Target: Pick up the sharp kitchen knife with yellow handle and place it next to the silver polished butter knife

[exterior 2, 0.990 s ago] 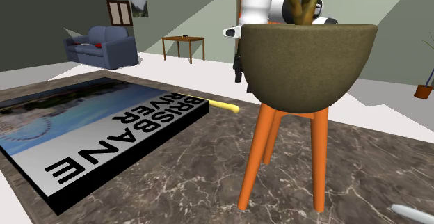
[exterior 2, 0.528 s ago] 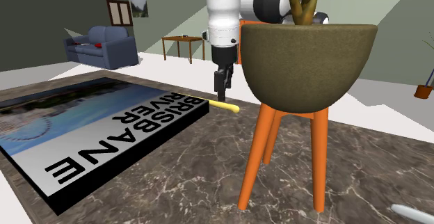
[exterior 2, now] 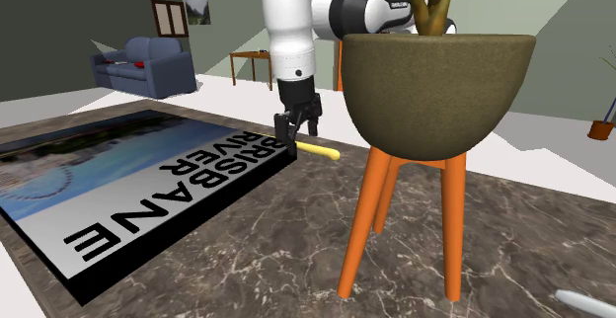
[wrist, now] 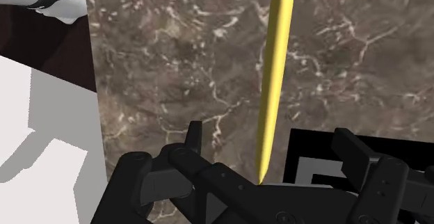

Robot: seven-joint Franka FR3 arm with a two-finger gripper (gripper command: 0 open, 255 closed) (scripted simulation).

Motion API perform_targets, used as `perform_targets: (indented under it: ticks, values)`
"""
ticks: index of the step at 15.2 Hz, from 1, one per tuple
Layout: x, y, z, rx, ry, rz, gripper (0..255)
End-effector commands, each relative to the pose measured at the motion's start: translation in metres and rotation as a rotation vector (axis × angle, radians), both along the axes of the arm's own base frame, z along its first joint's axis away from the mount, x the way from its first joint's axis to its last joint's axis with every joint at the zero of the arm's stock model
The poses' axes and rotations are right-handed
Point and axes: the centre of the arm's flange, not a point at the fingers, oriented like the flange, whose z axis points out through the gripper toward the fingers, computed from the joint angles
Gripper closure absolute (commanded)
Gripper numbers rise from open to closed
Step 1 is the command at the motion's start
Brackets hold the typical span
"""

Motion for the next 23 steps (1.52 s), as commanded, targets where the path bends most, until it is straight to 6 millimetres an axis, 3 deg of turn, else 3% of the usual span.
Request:
perform_targets:
  ticks: [1,2,10,11,16,19,20,23]
  values:
    - [-0.001,-0.002,-0.011,-0.001,0.002,-0.005,0]
    - [-0.002,-0.002,-0.02,-0.001,0.002,-0.005,0]
    - [-0.002,-0.002,-0.019,-0.001,0.002,-0.005,0]
    - [-0.002,-0.003,-0.02,-0.001,0.002,-0.005,255]
    - [-0.001,-0.012,-0.026,0.001,0.001,-0.004,255]
    - [-0.007,-0.012,-0.02,0.002,0.002,-0.005,255]
    - [-0.002,-0.002,-0.02,-0.001,0.002,-0.005,255]
    - [-0.002,-0.002,-0.004,-0.001,0.002,-0.005,255]
